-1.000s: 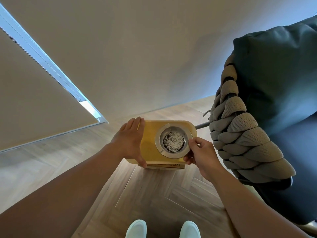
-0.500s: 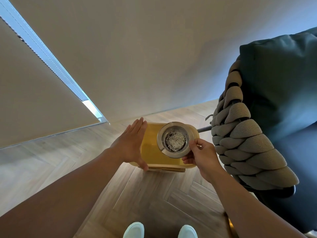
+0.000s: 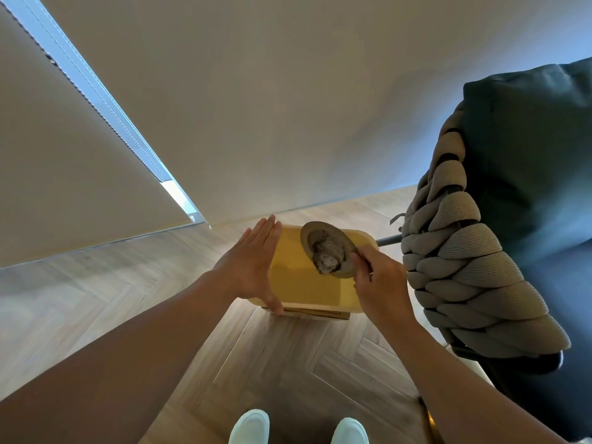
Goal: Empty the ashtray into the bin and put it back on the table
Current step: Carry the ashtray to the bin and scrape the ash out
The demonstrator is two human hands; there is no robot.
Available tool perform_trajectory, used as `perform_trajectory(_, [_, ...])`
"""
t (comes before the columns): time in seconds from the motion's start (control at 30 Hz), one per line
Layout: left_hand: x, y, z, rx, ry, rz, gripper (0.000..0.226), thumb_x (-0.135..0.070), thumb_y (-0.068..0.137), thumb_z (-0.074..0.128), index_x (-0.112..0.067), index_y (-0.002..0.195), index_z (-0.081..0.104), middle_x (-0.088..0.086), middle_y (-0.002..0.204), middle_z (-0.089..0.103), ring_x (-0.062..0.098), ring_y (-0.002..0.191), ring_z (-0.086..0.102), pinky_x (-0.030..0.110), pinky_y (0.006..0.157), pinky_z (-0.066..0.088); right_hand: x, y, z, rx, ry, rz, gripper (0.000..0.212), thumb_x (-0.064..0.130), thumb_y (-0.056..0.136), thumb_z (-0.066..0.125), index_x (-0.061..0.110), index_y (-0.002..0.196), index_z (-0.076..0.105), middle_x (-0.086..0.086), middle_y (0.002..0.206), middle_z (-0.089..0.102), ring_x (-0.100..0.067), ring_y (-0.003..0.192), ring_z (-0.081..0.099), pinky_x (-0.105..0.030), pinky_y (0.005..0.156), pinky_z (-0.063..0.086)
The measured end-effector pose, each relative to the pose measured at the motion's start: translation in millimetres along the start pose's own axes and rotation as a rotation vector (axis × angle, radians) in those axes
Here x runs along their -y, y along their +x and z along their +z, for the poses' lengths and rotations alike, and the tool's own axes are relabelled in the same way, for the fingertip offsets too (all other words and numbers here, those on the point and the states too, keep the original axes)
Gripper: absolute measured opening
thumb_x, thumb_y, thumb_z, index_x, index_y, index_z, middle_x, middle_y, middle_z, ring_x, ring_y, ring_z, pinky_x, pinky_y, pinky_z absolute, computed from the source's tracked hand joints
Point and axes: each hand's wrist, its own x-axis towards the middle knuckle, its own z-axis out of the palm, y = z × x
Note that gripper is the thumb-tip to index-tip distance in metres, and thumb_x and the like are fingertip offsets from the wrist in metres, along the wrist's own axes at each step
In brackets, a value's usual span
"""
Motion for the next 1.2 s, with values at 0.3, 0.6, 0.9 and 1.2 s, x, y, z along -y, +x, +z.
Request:
perform_trajectory(0.3, [-1.7,-0.7,-1.0,0.017,0.014,-0.004,0.158,-0.073,0.043,0.081,-0.010,0.152,-0.015,0.009,0.163,-0.020,0.023,0.149,-0.020,0.039,0.120,-0.005,-4.9,-18.6,4.1,0.091,-0.467,-0.481,0.016,-0.002,0.080,0.077,0.004,0.093,0.071,-0.009,0.071,0.059,-0.021,0.060,0.053,-0.027,0.041,0.047])
perform_trajectory(0.6, [-3.8,-1.5,-4.2,0.029,0.006,0.010,0.156,-0.071,0.043,0.083,-0.011,0.153,-0.010,0.009,0.164,-0.016,0.023,0.149,-0.021,0.045,0.123,0.002,-7.3,-17.1,-0.3,0.059,-0.447,-0.482,0.013,0.000,0.084,0.075,0.002,0.095,0.071,-0.010,0.073,0.061,-0.022,0.062,0.055,-0.028,0.042,0.047])
perform_trajectory(0.9, [-2.8,-1.9,-3.6,0.028,0.000,0.009,0.156,-0.070,0.043,0.083,-0.011,0.153,-0.010,0.009,0.164,-0.016,0.022,0.149,-0.021,0.043,0.123,-0.001,-7.3,-23.4,1.3,0.068,-0.451,-0.509,0.016,-0.001,0.079,0.079,0.002,0.094,0.072,-0.009,0.071,0.062,-0.021,0.060,0.056,-0.027,0.042,0.047])
perform_trajectory(1.2, [-2.5,-1.2,-2.4,0.027,0.014,0.010,0.156,-0.071,0.044,0.082,-0.010,0.152,-0.012,0.009,0.163,-0.017,0.023,0.149,-0.021,0.042,0.123,-0.001,-9.3,-26.1,3.1,0.038,-0.420,-0.500,0.013,0.003,0.082,0.077,0.002,0.094,0.071,-0.008,0.071,0.061,-0.018,0.060,0.054,-0.023,0.047,0.046])
